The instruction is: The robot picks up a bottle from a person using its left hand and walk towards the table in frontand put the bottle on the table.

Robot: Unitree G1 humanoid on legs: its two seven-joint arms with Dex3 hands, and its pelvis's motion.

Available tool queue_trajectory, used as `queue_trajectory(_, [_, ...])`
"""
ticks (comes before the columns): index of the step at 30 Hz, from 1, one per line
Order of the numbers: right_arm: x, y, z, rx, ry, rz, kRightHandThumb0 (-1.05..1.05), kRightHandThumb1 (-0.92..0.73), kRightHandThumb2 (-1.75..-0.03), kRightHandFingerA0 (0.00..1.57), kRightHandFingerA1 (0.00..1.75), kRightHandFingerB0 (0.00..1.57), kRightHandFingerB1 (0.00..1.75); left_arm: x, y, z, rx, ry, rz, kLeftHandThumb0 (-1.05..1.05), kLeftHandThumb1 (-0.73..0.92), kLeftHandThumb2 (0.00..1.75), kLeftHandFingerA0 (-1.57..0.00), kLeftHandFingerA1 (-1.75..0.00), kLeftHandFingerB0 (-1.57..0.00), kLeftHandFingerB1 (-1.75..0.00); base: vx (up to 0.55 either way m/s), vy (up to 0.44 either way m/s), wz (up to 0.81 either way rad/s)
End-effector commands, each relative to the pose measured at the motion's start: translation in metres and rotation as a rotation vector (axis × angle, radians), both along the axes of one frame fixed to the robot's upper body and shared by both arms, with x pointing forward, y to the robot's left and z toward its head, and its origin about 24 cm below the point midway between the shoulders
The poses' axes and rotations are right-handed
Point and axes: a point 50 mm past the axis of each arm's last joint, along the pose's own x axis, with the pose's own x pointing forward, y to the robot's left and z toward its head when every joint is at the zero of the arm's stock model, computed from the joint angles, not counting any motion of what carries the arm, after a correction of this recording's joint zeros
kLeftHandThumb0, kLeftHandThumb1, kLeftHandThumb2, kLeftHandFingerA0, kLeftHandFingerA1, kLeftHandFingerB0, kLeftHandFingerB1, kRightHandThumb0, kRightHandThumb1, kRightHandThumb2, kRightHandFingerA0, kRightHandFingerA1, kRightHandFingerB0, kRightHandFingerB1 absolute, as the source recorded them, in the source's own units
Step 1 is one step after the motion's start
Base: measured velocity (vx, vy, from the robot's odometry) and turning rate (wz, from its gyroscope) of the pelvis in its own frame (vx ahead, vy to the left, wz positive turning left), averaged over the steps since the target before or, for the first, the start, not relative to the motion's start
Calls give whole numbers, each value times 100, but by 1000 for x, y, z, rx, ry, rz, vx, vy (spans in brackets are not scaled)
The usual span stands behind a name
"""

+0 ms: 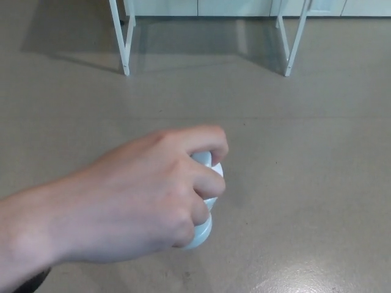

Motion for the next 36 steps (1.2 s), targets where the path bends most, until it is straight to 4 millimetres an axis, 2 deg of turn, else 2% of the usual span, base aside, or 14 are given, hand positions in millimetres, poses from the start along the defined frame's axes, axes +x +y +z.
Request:
queue_trajectory(1, [6,-6,5,-63,1,14,-21,-63,-58,51,43,35,34,16,-94,99,52,-291,-626,-51,33,73,-1,-26,0,-18,0,0,0])
queue_trajectory(5, [6,-6,5,-69,7,21,-22,-62,-58,51,43,35,34,18,-101,103,47,-284,-645,-52,32,68,-4,-25,0,-17,0,0,0])
queue_trajectory(6, [6,-5,5,-67,7,28,-20,-62,-58,49,42,36,34,23,-108,103,69,-280,-675,-53,32,76,0,-25,0,-20,0,0,0])
queue_trajectory(12, [9,-4,5,-68,7,38,-21,-62,-58,50,43,35,34,30,-121,101,107,-271,-722,-52,33,74,0,-27,0,-18,0,0,0])
queue_trajectory(13, [9,-4,5,-68,7,40,-22,-62,-58,50,43,35,34,30,-123,101,109,-261,-723,-57,40,54,-3,-27,0,-22,0,0,0])
queue_trajectory(14, [9,-4,5,-67,7,41,-23,-62,-58,55,44,35,34,30,-125,100,110,-247,-726,-52,33,74,0,-24,0,-17,0,0,0])
queue_trajectory(15, [9,-4,5,-67,6,41,-23,-62,-58,55,44,35,34,30,-127,99,111,-229,-731,-52,33,74,0,-24,0,-17,0,0,0])
queue_trajectory(16, [9,-4,5,-71,7,49,-30,-54,-67,51,49,33,40,30,-129,97,113,-216,-738,-51,33,73,0,-25,0,-16,0,0,0])
queue_trajectory(18, [9,-4,5,-72,8,50,-30,-54,-67,51,49,33,40,30,-130,98,114,-210,-739,-51,33,73,0,-25,0,-16,0,0,0])
queue_trajectory(19, [9,-4,5,-71,7,48,-23,-61,-58,50,42,37,35,30,-132,97,123,-207,-752,-53,33,75,0,-27,0,-17,0,0,0])
queue_trajectory(27, [11,-3,5,-70,5,48,-24,-59,-57,48,41,36,34,29,-138,101,147,-182,-809,-49,32,74,-1,-31,0,-18,0,0,0])
queue_trajectory(31, [11,-3,5,-70,5,49,-23,-60,-57,48,42,36,34,28,-139,102,145,-181,-815,-49,31,74,-1,-31,0,-18,0,0,0])
queue_trajectory(35, [12,-3,5,-84,14,57,-30,-53,-67,51,49,33,41,27,-141,105,151,-178,-823,-53,34,75,0,-29,0,-16,0,0,0])
queue_trajectory(36, [15,-2,6,-95,18,74,-32,-53,-68,55,51,35,42,29,-143,107,183,-200,-810,-53,34,76,-3,-40,-2,-20,0,0,0])
